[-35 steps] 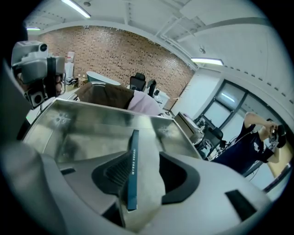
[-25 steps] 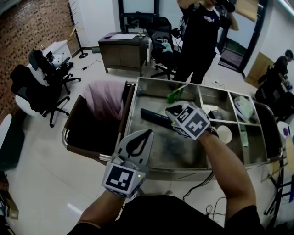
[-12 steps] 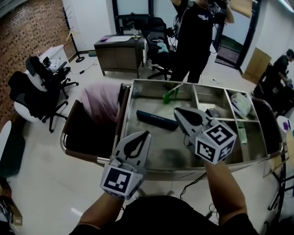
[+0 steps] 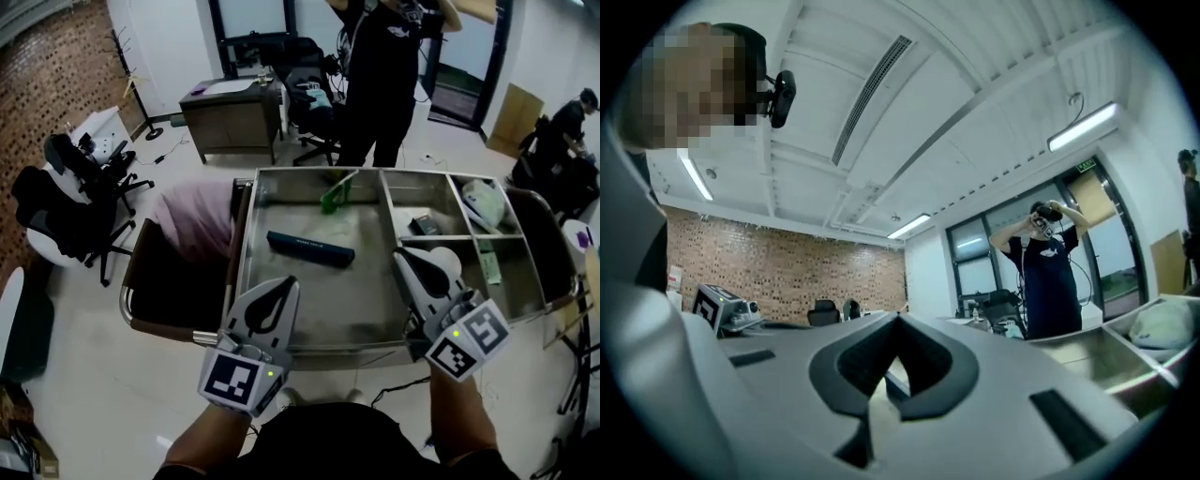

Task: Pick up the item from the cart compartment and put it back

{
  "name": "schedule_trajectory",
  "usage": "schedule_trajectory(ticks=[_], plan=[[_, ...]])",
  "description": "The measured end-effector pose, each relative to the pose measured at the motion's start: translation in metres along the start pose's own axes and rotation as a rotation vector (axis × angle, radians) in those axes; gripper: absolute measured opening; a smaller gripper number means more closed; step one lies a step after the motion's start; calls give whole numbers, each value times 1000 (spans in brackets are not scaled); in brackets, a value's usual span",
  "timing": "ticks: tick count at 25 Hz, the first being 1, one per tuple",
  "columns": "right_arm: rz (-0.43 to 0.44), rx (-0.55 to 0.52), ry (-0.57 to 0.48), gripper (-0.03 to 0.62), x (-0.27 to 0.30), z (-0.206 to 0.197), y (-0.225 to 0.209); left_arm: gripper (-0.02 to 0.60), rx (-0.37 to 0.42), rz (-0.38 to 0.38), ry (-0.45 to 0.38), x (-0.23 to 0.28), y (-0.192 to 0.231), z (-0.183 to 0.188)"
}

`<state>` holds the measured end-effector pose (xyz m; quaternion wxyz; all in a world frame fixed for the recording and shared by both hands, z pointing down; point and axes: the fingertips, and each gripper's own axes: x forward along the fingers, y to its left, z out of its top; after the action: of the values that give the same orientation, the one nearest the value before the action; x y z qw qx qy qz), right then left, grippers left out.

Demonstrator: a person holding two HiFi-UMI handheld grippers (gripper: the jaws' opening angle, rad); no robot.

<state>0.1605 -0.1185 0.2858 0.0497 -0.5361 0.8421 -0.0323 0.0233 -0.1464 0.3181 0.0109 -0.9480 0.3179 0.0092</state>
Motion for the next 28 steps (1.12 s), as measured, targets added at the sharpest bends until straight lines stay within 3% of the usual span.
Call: schedule_trajectory(ticks=[10,28], plan=[[-75,-33,51,14,-26,-31,-2,0,6,5,1,-3,-1,2],[-70,-29,77,12,-18,-42,4,0,-5,13,6,-5,2,-5]])
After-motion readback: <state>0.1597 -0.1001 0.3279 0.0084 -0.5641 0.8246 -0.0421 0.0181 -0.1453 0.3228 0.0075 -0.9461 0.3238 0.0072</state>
